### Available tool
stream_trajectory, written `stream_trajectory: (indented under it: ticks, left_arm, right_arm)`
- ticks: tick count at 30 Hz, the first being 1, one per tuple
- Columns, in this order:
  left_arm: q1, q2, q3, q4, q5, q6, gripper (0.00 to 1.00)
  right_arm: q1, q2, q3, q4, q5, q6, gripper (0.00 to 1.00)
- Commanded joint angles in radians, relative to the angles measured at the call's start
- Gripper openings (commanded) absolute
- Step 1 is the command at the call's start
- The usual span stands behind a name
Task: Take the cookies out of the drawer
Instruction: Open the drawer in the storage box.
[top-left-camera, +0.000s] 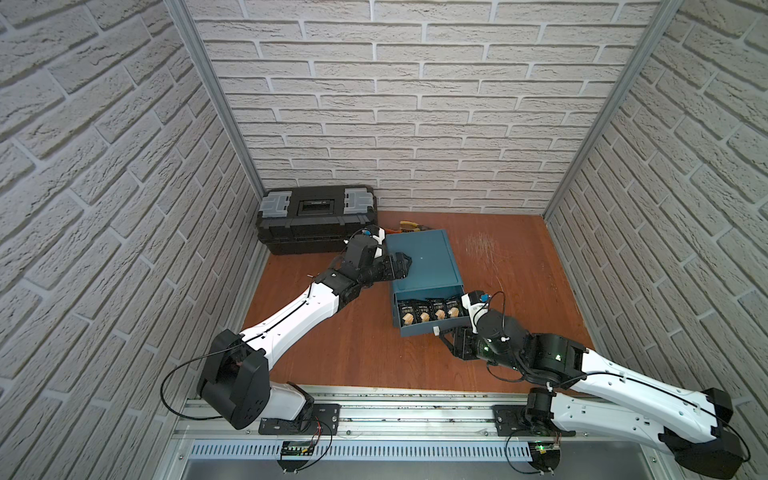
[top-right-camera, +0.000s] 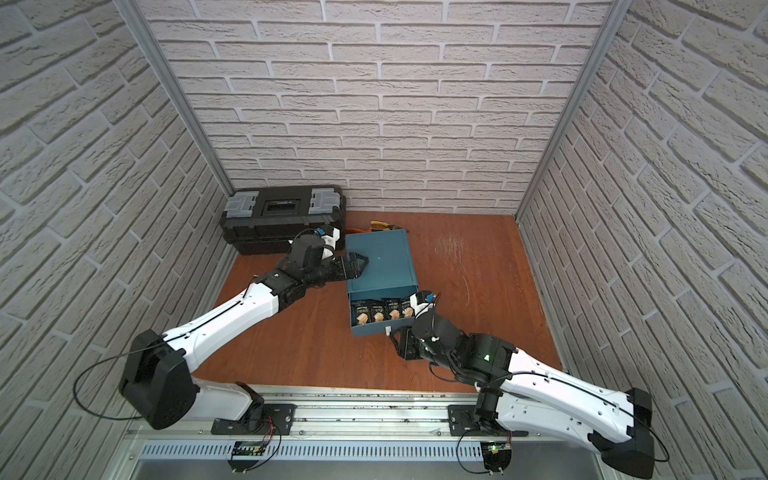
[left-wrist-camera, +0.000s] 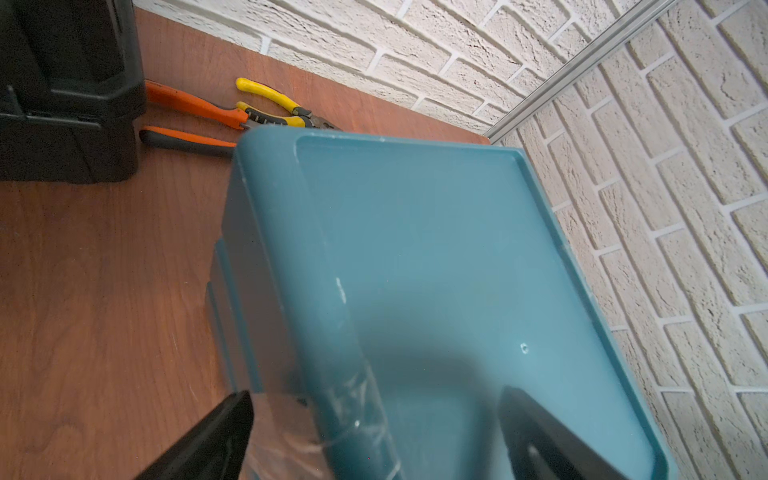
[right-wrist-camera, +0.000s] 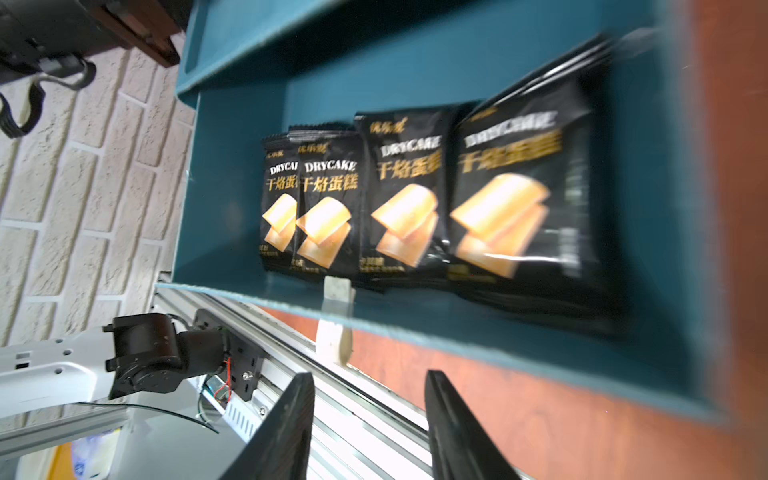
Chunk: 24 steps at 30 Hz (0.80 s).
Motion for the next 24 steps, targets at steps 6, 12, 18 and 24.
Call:
stream_trajectory:
  ticks: [6, 12, 18, 24]
  left_arm:
    - [-0.006, -0.024, 0.027, -0.009, -0.025, 0.037, 0.99]
    - [-0.003, -0.02, 0.026, -0.012, -0.039, 0.055, 0.98]
    - [0.015, -0.03, 0.005, -0.009, -0.037, 0.059, 0.99]
    - [0.03, -0.007, 0.003, 0.014, -0.008, 0.057, 0.99]
  right_arm:
    - [-0.004, -0.063, 0.275, -0.442, 0.324, -0.085, 0.5]
    - [-0.179, 0.203, 0.561, -0.402, 0.002, -0.312, 0.53]
    - [-0.228, 0.393, 0.644, -0.335, -0.171, -0.341, 0.53]
    - [-0.184, 0.476, 0.597, -0.286, -0.187, -0.283, 0.52]
